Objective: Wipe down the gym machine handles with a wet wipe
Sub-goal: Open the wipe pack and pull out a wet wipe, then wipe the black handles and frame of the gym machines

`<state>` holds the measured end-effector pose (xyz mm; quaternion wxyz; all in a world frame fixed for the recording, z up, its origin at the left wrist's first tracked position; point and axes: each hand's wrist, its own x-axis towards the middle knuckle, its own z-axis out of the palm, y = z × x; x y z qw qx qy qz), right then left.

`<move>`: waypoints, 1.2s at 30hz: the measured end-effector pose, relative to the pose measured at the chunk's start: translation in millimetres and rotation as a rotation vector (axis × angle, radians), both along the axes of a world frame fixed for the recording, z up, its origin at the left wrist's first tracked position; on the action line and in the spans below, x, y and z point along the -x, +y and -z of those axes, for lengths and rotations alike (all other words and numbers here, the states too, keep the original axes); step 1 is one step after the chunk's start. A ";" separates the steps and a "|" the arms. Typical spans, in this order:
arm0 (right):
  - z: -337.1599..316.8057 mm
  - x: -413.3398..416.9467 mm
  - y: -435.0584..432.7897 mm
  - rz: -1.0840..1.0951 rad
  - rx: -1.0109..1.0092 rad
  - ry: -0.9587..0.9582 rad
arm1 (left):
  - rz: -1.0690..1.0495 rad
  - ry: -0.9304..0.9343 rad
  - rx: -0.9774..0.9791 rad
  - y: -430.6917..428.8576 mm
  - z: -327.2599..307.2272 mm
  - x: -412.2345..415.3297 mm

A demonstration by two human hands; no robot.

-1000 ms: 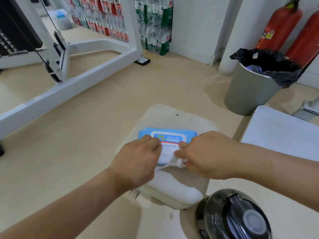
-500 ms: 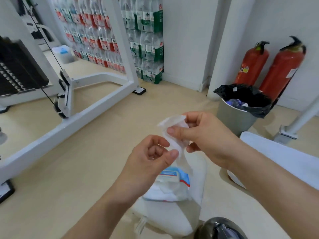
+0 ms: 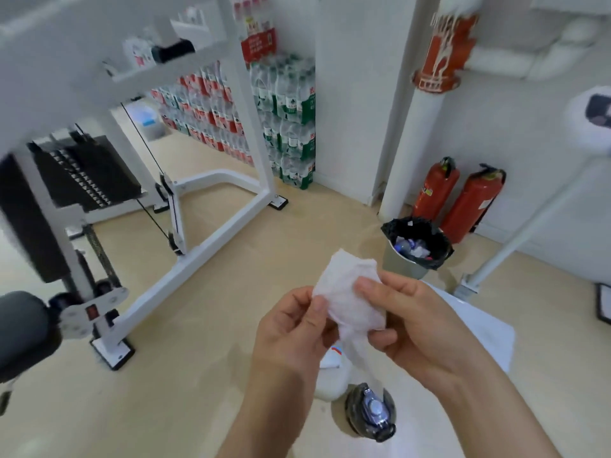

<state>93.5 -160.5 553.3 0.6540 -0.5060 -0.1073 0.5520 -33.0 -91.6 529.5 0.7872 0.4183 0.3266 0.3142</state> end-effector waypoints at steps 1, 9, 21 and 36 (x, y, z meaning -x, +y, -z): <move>-28.5 7.6 -7.3 0.021 0.008 0.021 | -0.012 -0.045 0.081 -6.3 -30.1 8.6; -198.8 63.2 -46.6 0.183 -0.044 -0.099 | 0.085 0.101 -0.105 -39.8 -214.6 68.2; -239.3 100.8 -72.1 0.150 -0.089 -0.580 | 0.239 0.330 -0.482 -74.8 -247.8 142.4; -258.9 216.4 -47.8 -0.705 -0.305 -0.658 | -0.114 0.345 -0.510 -81.6 -261.8 263.4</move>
